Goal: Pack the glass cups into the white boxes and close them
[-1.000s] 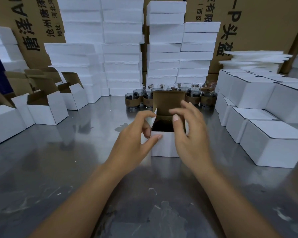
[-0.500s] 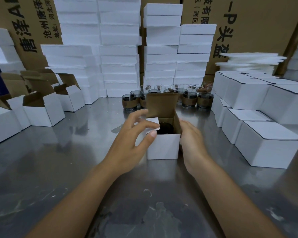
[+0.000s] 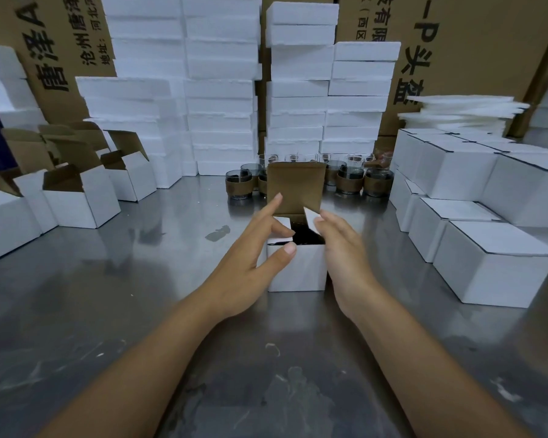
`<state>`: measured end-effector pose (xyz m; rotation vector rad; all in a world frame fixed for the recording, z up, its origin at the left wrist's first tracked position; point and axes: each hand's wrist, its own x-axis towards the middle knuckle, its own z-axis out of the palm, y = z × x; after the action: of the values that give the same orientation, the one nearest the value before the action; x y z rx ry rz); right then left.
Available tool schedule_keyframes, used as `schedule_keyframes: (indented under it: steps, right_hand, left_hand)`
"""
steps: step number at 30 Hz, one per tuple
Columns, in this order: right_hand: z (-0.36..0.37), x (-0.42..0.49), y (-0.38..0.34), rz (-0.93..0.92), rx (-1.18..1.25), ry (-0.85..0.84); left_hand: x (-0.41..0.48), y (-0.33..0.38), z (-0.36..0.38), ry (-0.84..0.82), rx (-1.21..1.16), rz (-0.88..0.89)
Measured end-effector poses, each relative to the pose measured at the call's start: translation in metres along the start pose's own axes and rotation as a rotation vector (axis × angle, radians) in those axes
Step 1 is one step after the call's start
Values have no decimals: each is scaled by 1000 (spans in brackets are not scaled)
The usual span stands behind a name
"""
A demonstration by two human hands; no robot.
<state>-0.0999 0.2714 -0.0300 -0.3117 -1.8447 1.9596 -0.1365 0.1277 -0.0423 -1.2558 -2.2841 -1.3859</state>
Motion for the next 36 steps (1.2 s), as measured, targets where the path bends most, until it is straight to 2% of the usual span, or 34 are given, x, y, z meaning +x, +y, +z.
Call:
schedule_keyframes:
  steps: [8, 12, 19, 22, 26, 32, 36]
  right_hand:
    - [-4, 3, 1, -109, 12, -48]
    - [-3, 1, 0, -113, 41, -47]
    - [-4, 2, -1, -116, 118, -37]
    - [-4, 1, -1, -125, 106, -54]
    - [-3, -2, -4, -109, 104, -100]
    - [-3, -2, -4, -122, 70, -115]
    - [-3, -3, -4, -159, 70, -95]
  left_hand:
    - [0, -1, 1, 140, 84, -11]
    - [1, 1, 2, 223, 32, -33]
    - [1, -4, 2, 152, 92, -16]
    - [1, -3, 1, 156, 44, -64]
    - [1, -1, -2, 162, 73, -24]
    - [0, 5, -4, 140, 13, -4]
    - [1, 6, -3, 167, -137, -28]
